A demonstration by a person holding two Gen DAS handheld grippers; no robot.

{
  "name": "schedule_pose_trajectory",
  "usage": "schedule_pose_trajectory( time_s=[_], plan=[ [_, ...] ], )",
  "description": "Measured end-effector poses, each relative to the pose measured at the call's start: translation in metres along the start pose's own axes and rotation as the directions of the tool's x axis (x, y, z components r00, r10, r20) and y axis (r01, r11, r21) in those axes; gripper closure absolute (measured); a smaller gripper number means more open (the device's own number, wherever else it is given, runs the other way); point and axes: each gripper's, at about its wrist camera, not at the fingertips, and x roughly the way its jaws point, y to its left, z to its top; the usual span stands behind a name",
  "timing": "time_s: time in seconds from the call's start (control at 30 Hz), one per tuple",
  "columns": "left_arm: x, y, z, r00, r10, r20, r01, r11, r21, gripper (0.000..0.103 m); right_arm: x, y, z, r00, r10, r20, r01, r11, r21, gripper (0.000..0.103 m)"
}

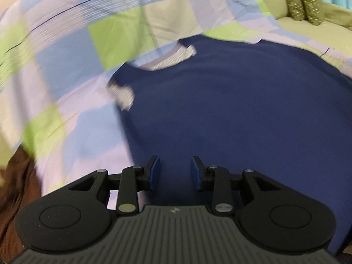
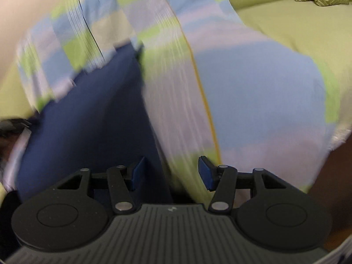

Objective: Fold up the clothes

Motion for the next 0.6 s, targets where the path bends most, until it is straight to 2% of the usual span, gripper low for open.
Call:
schedule_pose_trajectory(
  time_s=[0.03, 0.17, 0.27, 0.43, 0.6],
  plan=[
    [-0.009, 0.003, -0.008, 1.0, 0.004, -0.005, -0.004, 1.0, -0.028, 0.062, -0.001, 0.002, -0.001, 0.999, -0.034, 0.0, 0.034, 0.999, -0.017, 0.054],
    [-0.03, 0.009, -0.029, 1.0, -0.008, 0.005, 0.008, 0.995, -0.1, 0.062, -0.018, 0.018, 0.012, 0.995, -0.029, 0.092, 0.034, 0.998, -0.053, 0.054],
    [-0.027, 0.013, -0.027, 0.999, 0.009, 0.038, -0.004, 0.994, -0.112, 0.062, -0.026, 0.039, 0.024, 0.99, -0.013, 0.143, 0.027, 0.995, -0.101, 0.054],
    [-0.003, 0.028, -0.001, 0.993, 0.029, 0.112, -0.017, 0.994, -0.108, 0.062, -0.017, 0.097, 0.038, 0.986, 0.109, 0.127, -0.087, 0.982, -0.171, 0.054],
    [0.057, 0.039, 0.037, 0.996, 0.051, 0.077, -0.051, 0.999, 0.002, 0.062, 0.006, 0.156, 0.033, 0.978, 0.199, 0.063, -0.176, 0.949, -0.262, 0.048]
  ],
)
